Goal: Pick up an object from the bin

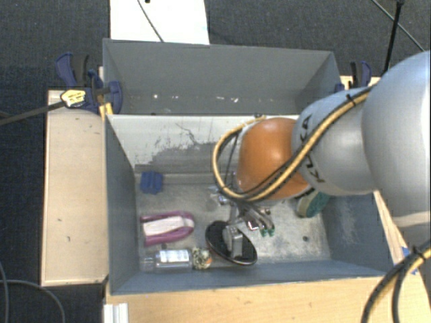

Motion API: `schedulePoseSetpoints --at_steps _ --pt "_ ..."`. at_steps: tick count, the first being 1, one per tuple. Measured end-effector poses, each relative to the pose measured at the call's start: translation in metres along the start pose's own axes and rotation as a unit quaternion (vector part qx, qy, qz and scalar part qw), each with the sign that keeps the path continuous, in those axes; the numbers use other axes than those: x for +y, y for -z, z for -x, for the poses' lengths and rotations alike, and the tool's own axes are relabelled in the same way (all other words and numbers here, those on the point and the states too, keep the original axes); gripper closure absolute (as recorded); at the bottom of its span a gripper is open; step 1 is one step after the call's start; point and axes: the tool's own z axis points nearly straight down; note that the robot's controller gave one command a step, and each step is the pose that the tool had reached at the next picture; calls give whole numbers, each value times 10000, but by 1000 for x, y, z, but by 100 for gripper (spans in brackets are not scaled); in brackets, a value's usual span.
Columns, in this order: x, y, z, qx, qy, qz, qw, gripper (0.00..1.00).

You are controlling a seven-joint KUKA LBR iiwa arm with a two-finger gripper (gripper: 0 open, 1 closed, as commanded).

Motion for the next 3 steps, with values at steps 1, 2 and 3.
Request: schedulePoseSetpoints --at_steps 1,2,3 --pt "19 0 1 0 -1421 2 9899 0" --pt "-31 2 -6 -30 -1143 -7 9934 0" --pt "-8 16 -34 -14 981 -8 9952 0"
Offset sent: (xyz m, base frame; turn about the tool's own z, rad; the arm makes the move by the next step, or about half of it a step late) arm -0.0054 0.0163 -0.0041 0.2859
